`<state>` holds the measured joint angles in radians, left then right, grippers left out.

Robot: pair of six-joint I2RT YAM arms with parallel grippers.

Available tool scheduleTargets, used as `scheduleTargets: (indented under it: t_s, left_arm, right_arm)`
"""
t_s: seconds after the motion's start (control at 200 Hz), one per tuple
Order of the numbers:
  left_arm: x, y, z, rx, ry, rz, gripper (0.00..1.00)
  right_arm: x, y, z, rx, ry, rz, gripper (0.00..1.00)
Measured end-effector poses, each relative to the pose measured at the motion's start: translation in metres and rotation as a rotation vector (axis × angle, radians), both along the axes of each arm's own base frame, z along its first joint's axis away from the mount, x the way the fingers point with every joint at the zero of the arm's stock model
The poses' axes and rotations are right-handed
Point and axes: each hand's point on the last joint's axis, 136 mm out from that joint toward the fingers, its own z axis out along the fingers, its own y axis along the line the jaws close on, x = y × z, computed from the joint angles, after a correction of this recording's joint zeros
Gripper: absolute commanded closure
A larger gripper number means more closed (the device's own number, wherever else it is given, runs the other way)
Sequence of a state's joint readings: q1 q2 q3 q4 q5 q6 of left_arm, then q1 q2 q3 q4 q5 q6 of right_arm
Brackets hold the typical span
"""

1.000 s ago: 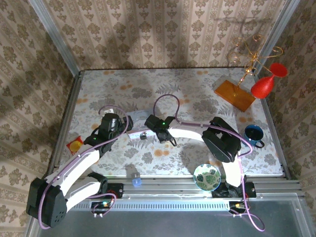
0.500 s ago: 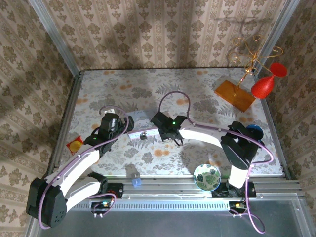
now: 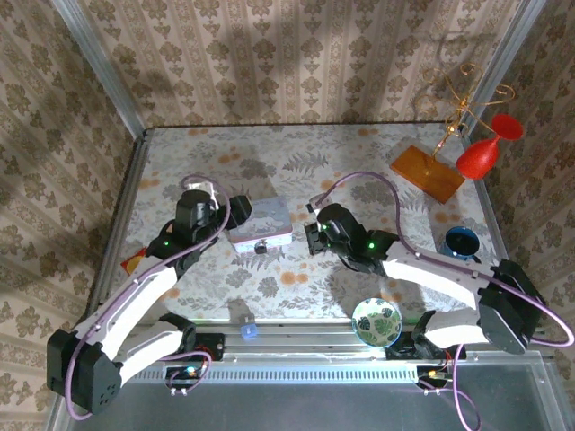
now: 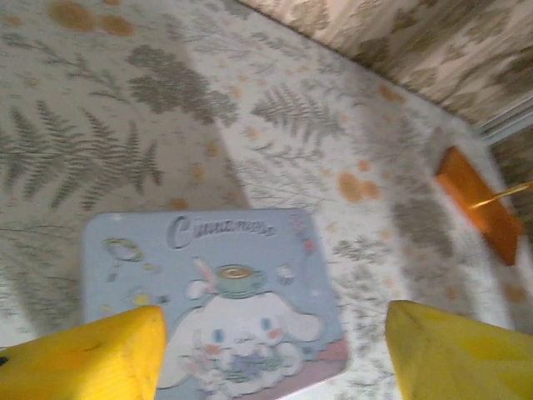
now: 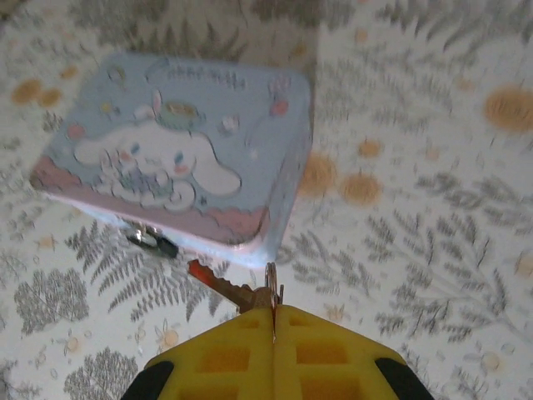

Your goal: Unlock a padlock with a key

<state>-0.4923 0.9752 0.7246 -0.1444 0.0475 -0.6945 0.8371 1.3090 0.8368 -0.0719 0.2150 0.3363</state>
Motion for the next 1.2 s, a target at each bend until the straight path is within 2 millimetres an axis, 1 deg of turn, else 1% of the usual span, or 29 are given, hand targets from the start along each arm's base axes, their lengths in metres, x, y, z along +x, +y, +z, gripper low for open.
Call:
scheduleTargets:
  t_s: [0.105,0.195,0.305,0.41,0.475,0.63,0.815,0.91,1.046,1.201]
  left_arm:
    - [-0.002,-0.022,0.018,-0.05,-0.017,-0.064,0.35]
    - [-0.002,-0.041,0.028,-0.079,-0.024,-0.118,0.38]
    - [-0.002,-0.064,0.029,-0.108,-0.012,-0.179,0.42]
    - [-0.003,-0.085,0.027,-0.114,0.009,-0.238,0.48]
    - [-0.005,-0.094,0.026,-0.115,0.018,-0.266,0.51]
    - [-0.008,-0.103,0.023,-0.113,0.03,-0.3,0.57]
    - [-0.013,-0.109,0.024,-0.105,0.024,-0.341,0.57]
    - [-0.014,-0.116,0.022,-0.092,0.032,-0.362,0.61]
    - [-0.012,-0.124,0.014,-0.078,0.056,-0.381,0.63]
    - [-0.011,-0.128,0.006,-0.068,0.075,-0.392,0.65]
  right_arm:
    - [0.009,-0.001,0.018,0.019,-0.086,-0.021,1.0]
    - [0.015,0.0,0.028,0.031,-0.138,-0.04,1.0]
    - [0.02,0.0,0.036,0.04,-0.171,-0.062,1.0]
    - [0.025,0.004,0.038,0.039,-0.178,-0.069,1.0]
    - [0.027,0.008,0.038,0.039,-0.178,-0.069,1.0]
    - [0.026,0.012,0.034,0.031,-0.172,-0.062,1.0]
    - [0.027,0.011,0.036,0.03,-0.177,-0.068,1.0]
    - [0.028,0.011,0.037,0.029,-0.18,-0.073,1.0]
    - [0.028,0.012,0.038,0.031,-0.181,-0.074,1.0]
    - [0.029,0.012,0.037,0.028,-0.179,-0.074,1.0]
